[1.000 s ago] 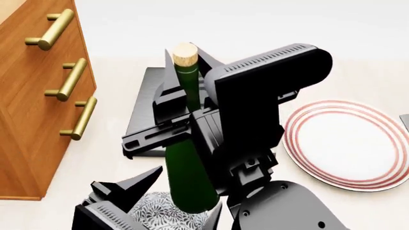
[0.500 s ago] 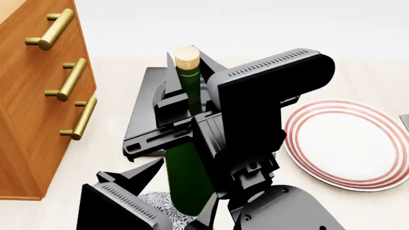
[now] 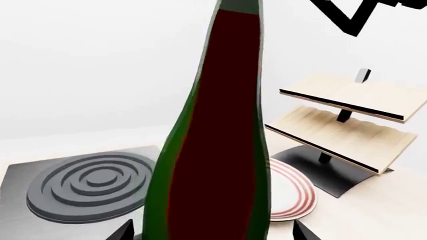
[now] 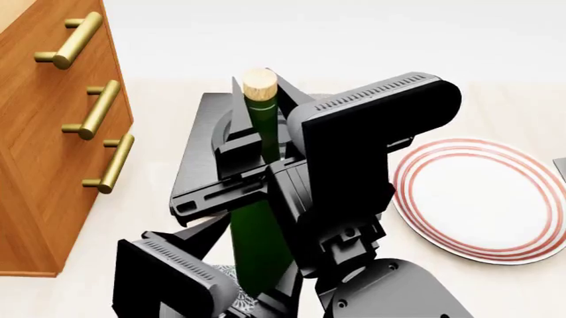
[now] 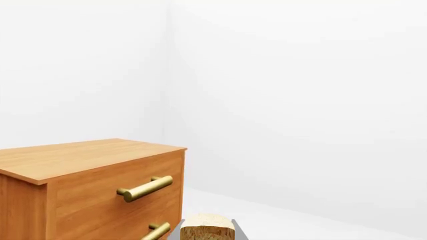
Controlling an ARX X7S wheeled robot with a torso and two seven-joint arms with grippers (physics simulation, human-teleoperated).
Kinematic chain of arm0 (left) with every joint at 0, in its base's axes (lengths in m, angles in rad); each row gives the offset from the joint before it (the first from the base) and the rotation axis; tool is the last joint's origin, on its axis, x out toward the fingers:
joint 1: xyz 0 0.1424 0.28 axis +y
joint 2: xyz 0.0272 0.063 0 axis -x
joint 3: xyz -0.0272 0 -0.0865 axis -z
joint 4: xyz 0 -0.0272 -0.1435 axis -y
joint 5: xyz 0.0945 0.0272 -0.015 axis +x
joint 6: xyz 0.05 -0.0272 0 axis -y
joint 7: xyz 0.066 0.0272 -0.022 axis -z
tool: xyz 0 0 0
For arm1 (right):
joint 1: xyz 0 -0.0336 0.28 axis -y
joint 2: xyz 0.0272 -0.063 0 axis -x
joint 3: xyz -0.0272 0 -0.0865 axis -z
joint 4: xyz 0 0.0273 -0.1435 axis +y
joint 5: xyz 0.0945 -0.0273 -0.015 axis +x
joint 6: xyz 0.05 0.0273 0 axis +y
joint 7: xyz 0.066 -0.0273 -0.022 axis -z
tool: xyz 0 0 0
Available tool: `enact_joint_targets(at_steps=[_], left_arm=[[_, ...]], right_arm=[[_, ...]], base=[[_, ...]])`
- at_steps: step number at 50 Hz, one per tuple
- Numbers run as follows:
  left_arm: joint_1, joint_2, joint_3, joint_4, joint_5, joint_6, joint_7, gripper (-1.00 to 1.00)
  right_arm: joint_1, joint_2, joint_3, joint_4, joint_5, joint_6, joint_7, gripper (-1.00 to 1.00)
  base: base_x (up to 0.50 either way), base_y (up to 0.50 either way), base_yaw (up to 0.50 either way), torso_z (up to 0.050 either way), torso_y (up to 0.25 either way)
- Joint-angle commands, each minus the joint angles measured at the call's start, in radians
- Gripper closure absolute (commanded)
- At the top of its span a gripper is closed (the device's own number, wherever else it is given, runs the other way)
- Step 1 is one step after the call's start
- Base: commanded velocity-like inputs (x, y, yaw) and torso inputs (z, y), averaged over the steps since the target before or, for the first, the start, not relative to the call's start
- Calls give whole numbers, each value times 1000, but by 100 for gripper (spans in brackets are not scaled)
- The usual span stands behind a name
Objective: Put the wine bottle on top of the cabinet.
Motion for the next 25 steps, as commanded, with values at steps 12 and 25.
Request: enact_joint_targets(at_steps=[12,25], left_arm=[[-11,2,18,-38,16,12,-23,100],[-10,0,17,-44,9,20,-32,100]], right_arm=[[13,10,4,-8,-5,-6,5,100],[19,13,3,-10,5,-5,15,100]], base=[[0,0,0,1,0],[0,0,0,0,1]])
